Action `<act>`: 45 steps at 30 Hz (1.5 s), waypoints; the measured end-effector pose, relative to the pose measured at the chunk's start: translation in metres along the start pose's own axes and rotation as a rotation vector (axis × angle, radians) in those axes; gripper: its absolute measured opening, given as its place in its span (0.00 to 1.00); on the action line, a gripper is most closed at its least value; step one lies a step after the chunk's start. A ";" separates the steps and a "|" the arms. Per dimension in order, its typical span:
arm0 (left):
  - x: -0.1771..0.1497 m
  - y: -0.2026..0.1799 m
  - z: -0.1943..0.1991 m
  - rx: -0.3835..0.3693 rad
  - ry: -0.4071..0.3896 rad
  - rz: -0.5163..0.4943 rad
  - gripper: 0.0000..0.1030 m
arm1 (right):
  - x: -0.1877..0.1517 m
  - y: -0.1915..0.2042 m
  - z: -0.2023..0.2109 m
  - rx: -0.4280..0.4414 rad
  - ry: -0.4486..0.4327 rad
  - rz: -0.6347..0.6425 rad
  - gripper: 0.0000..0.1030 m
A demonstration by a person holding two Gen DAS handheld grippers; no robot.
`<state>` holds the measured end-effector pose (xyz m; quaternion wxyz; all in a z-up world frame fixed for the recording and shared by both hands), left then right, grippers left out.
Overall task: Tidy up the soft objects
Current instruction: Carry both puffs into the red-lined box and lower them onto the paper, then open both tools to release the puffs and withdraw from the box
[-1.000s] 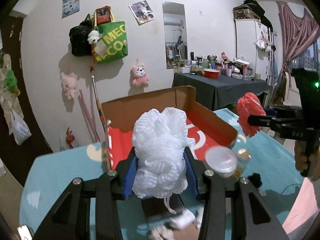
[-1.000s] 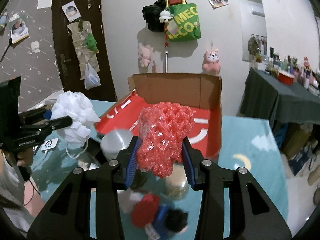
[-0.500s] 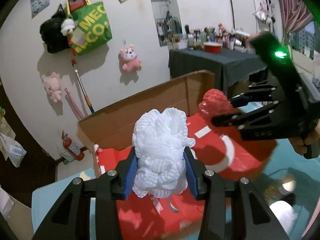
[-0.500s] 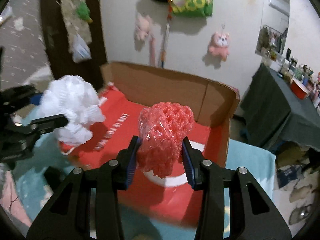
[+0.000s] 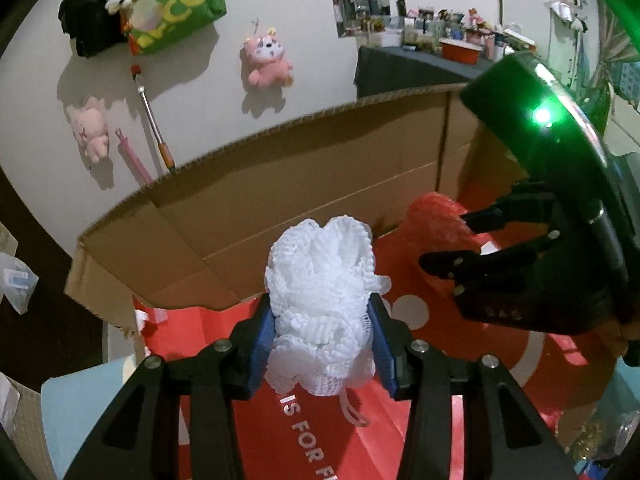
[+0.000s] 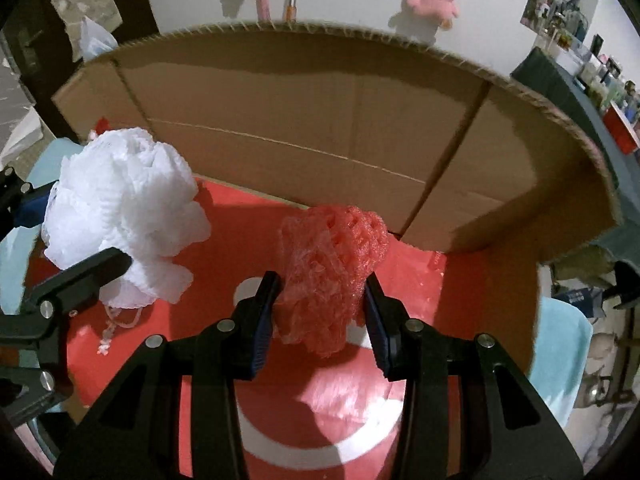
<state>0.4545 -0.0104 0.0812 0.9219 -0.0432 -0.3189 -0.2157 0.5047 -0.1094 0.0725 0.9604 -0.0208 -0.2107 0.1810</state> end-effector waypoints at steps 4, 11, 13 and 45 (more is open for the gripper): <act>-0.002 0.002 -0.010 0.011 0.016 -0.001 0.47 | -0.002 -0.001 -0.013 -0.008 0.026 -0.016 0.39; 0.000 0.001 -0.018 0.020 0.020 0.012 0.52 | -0.003 -0.007 -0.017 -0.003 0.027 -0.037 0.42; 0.000 0.000 -0.018 0.018 0.019 0.014 0.54 | -0.003 -0.008 -0.016 -0.002 0.026 -0.036 0.42; 0.003 0.008 0.015 0.050 -0.057 0.029 0.81 | 0.003 -0.007 -0.014 -0.054 -0.020 -0.040 0.63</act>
Point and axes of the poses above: each gripper's, at about its wrist camera, not at the fingertips, and z roughly against the way its jaws point, y to its left, x to its top, the point moved 3 cm from there along -z, roughly the way its jaws point, and after that the axes turned 7 degrees about -x, right-handed, at the moved point
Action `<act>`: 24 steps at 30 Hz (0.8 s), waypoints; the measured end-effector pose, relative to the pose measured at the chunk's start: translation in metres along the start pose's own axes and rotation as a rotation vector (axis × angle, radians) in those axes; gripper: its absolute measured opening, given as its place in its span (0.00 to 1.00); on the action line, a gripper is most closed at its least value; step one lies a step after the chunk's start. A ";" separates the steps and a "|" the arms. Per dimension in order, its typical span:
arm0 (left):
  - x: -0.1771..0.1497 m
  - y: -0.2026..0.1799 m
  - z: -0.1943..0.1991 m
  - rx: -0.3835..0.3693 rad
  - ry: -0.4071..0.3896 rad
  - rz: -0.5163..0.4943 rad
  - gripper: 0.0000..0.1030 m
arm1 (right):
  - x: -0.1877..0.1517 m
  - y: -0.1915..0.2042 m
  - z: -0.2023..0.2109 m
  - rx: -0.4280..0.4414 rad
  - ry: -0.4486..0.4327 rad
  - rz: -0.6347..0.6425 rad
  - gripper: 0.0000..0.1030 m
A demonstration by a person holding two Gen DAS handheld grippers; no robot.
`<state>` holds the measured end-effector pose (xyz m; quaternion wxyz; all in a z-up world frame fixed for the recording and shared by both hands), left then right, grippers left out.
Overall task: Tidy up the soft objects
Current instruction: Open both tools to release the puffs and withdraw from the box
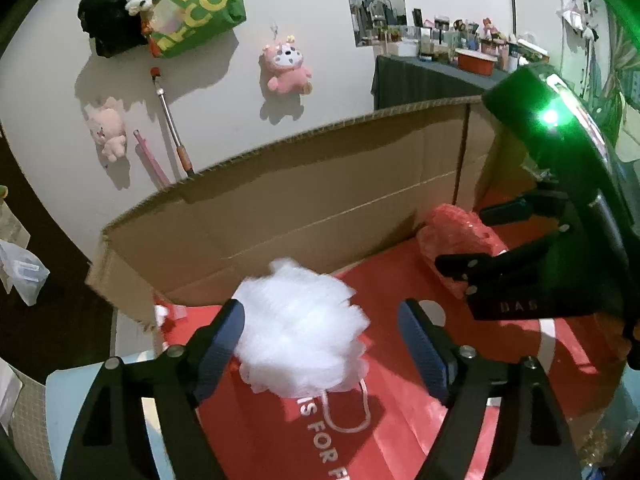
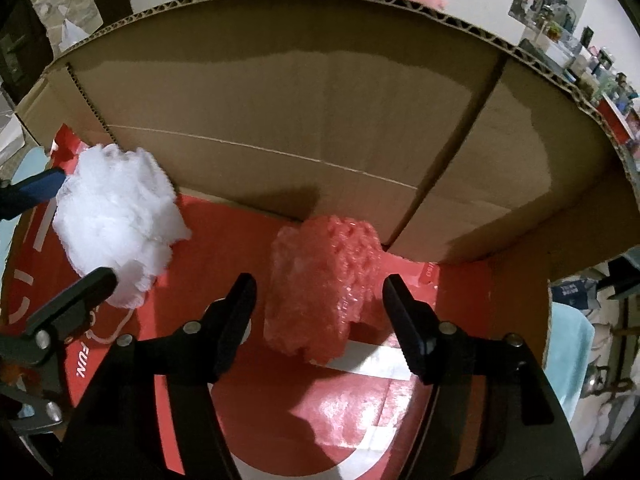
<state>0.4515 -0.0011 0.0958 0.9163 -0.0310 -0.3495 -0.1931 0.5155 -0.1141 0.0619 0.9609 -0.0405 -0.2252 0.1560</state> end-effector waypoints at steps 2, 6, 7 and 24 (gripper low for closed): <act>0.001 0.000 0.017 0.005 -0.035 -0.002 0.84 | -0.001 -0.001 0.005 -0.005 -0.001 -0.009 0.66; -0.001 -0.005 0.058 -0.001 -0.110 0.022 0.93 | -0.005 -0.007 0.028 -0.019 -0.036 -0.024 0.72; -0.002 -0.006 0.067 -0.004 -0.125 0.027 0.95 | -0.006 -0.007 0.036 -0.017 -0.046 -0.031 0.72; -0.057 -0.055 0.253 -0.033 -0.425 0.068 1.00 | -0.094 0.006 0.235 0.011 -0.377 -0.051 0.90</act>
Point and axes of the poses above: each gripper's, at about its wrist camera, not at the fingertips, and z roughly against the way its jaws point, y to its left, x to its top, the point moved 3 cm from there along -z, roughly the way its jaws point, and after that the axes turned 7 degrees about -x, right-handed, at the moved point
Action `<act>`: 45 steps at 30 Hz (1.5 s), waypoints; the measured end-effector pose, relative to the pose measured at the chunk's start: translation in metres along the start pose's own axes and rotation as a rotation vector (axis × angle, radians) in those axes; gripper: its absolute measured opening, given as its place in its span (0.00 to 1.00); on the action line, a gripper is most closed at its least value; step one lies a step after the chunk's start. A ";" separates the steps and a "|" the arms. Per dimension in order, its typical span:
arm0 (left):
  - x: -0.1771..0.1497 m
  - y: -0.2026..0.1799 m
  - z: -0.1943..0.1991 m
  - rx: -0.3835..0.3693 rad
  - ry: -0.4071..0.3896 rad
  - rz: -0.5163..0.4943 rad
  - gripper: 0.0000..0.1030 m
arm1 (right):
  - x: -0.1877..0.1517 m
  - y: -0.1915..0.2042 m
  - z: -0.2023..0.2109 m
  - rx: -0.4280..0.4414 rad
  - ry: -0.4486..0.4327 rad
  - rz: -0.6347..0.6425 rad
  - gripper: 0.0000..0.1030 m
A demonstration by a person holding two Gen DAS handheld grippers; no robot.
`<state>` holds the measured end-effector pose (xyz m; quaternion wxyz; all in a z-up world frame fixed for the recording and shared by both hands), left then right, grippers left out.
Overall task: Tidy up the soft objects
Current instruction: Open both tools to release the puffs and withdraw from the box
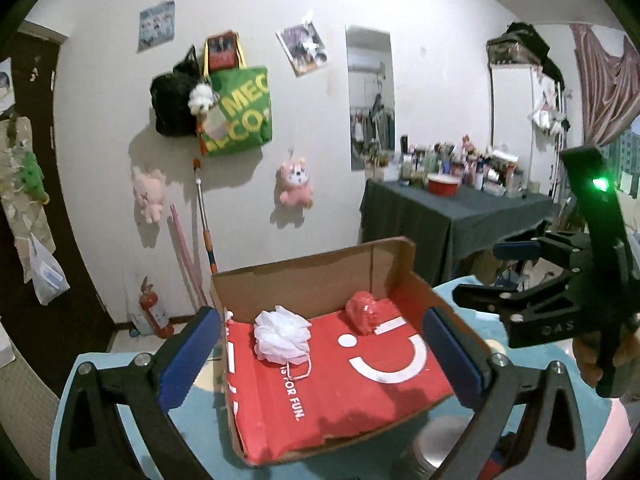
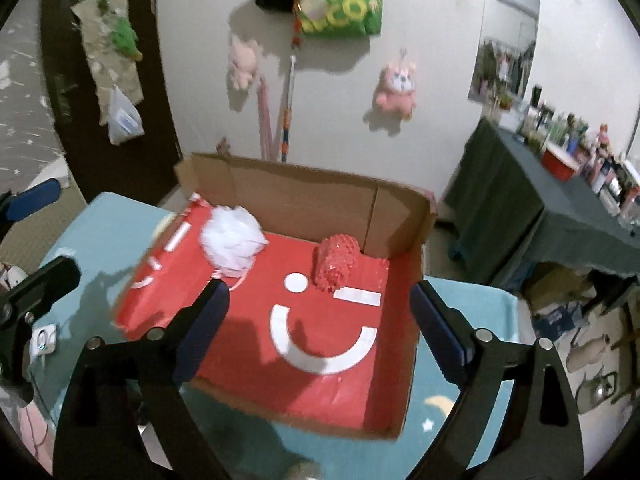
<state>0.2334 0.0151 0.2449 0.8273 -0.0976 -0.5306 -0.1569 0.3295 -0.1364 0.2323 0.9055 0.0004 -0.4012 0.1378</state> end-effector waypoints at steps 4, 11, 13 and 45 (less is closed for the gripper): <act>-0.009 -0.015 0.039 -0.001 -0.060 -0.009 1.00 | -0.018 0.008 0.051 -0.014 -0.087 -0.023 0.93; -0.038 -0.047 0.101 0.000 -0.167 -0.036 1.00 | -0.063 0.017 0.133 -0.013 -0.254 -0.042 0.96; -0.046 -0.056 0.114 -0.008 -0.184 -0.034 1.00 | -0.081 0.020 0.153 -0.016 -0.285 -0.055 0.96; -0.117 -0.093 0.191 0.017 -0.193 0.052 1.00 | -0.192 0.058 0.258 -0.030 -0.442 -0.071 1.00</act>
Point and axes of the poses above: each gripper's, at about its wrist camera, not at the fingertips, and z roughly against the way its jaws point, y to its left, x to its top, the point moved 3 cm from there along -z, roughly the way its jaws point, and after that the axes turned 7 degrees about -x, right-handed, at the moved point
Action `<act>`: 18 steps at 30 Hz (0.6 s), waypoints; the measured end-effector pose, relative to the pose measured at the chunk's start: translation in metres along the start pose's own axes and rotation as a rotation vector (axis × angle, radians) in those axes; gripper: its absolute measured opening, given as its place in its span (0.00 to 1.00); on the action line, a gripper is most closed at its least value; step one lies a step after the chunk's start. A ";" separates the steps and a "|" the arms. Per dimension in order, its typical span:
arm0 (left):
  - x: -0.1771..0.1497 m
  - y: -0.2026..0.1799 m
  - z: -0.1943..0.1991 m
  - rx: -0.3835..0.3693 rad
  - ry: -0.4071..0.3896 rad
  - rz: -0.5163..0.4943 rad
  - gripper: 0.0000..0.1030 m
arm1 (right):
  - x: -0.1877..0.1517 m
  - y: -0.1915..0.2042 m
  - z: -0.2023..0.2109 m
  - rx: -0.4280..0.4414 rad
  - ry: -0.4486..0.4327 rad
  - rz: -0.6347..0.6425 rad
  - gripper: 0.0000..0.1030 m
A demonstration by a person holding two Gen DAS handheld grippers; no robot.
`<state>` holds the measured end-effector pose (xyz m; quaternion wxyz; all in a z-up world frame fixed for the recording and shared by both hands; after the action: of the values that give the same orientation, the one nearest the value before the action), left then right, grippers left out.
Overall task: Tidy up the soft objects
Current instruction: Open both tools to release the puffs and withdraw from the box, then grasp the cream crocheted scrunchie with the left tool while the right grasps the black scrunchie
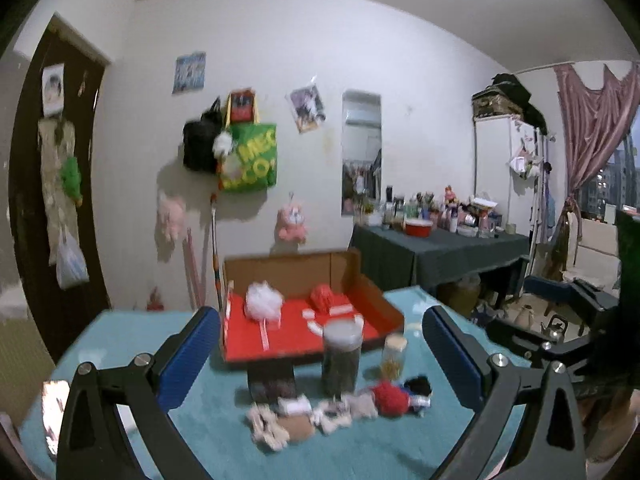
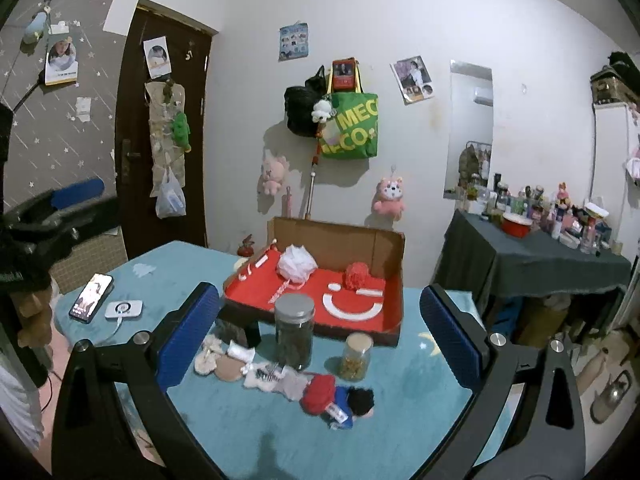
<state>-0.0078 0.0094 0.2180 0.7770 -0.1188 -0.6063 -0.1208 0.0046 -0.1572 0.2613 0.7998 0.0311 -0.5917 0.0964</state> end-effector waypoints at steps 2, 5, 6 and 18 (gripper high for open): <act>-0.024 0.002 -0.007 0.014 0.020 0.017 1.00 | -0.013 0.003 -0.001 -0.014 0.008 0.000 1.00; -0.055 0.005 -0.016 0.026 0.050 0.039 1.00 | -0.039 0.008 -0.005 -0.062 0.006 -0.001 1.00; -0.065 0.007 -0.019 0.032 0.058 0.047 1.00 | -0.046 0.009 -0.007 -0.075 0.006 -0.003 1.00; -0.136 0.029 -0.068 0.084 0.221 0.090 1.00 | -0.132 0.012 -0.065 -0.137 0.150 -0.049 1.00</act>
<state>0.0319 0.0201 0.0689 0.8481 -0.0990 -0.5155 -0.0728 0.0267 -0.1499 0.1155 0.8442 -0.0165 -0.5345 0.0384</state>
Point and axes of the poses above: each gripper's, at about its wrist camera, not at the fingertips, and z roughly against the way its jaws point, y to its left, x to its top, the point moved 3 cm from there along -z, roughly the way its jaws point, and after that the axes turned 7 degrees about -x, right-handed, at the moved point
